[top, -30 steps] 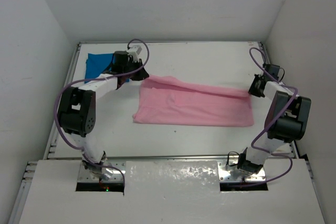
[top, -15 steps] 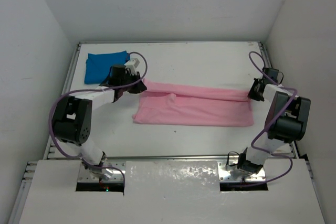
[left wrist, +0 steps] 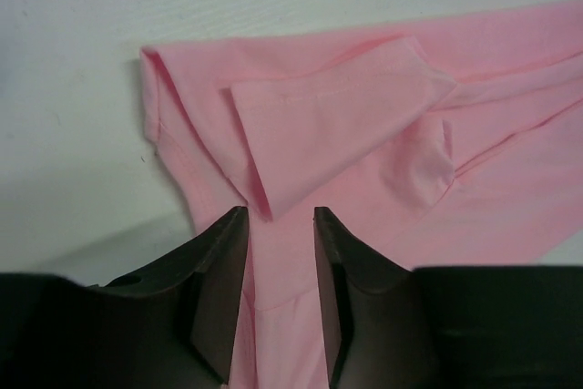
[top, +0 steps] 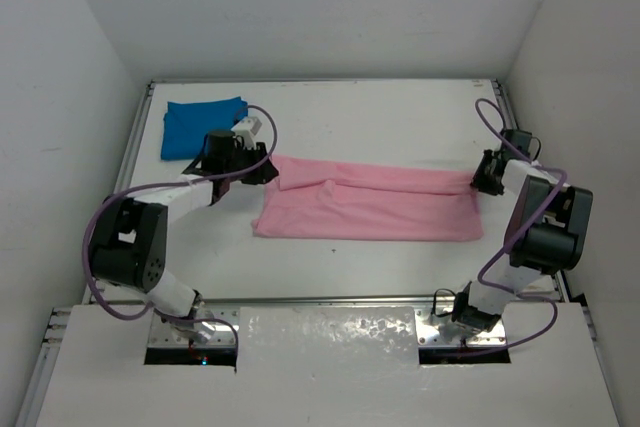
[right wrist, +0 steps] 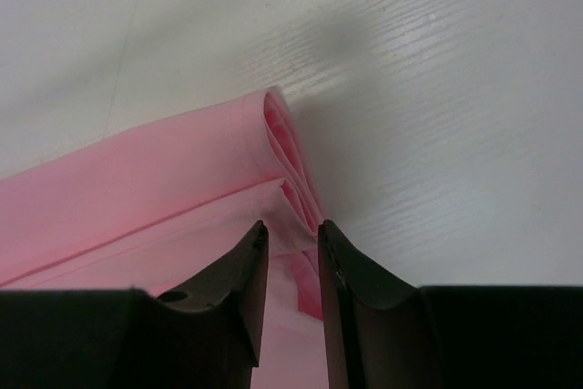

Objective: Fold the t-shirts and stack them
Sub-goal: Fold the other side of the tshirt into a rectangle

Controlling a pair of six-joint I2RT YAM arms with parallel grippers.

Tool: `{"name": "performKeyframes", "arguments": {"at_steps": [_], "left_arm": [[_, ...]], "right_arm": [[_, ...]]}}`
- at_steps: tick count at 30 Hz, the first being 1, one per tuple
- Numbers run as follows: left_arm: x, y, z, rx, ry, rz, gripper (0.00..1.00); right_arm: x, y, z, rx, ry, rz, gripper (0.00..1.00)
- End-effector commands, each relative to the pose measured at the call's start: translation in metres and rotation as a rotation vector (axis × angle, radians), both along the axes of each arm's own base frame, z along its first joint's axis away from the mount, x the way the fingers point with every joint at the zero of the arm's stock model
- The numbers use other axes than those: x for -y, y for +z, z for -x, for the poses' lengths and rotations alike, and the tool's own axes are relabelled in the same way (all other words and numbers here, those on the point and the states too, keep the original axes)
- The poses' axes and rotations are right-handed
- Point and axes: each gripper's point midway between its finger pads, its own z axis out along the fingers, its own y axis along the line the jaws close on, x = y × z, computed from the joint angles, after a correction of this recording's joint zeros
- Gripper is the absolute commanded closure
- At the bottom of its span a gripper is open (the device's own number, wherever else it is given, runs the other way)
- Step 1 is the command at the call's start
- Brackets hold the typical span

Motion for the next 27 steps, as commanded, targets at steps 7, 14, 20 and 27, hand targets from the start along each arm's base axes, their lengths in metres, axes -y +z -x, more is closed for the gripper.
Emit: {"name": "performKeyframes", "arguments": {"at_steps": [7, 14, 20, 27], "left_arm": [[0.013, 0.073, -0.055, 0.113, 0.045, 0.045, 0.65], [0.032, 0.059, -0.035, 0.037, 0.002, 0.001, 0.65], [0.032, 0.043, -0.040, -0.009, 0.015, -0.018, 0.65], [0.040, 0.011, -0.062, -0.112, 0.004, -0.052, 0.64]], "right_arm": [[-0.008, 0.042, -0.021, 0.115, 0.024, -0.059, 0.63], [-0.012, 0.039, 0.011, 0.035, -0.011, -0.049, 0.63], [-0.021, 0.031, 0.012, 0.030, 0.017, -0.094, 0.62], [-0.021, 0.026, 0.006, 0.012, 0.032, -0.110, 0.63]]}}
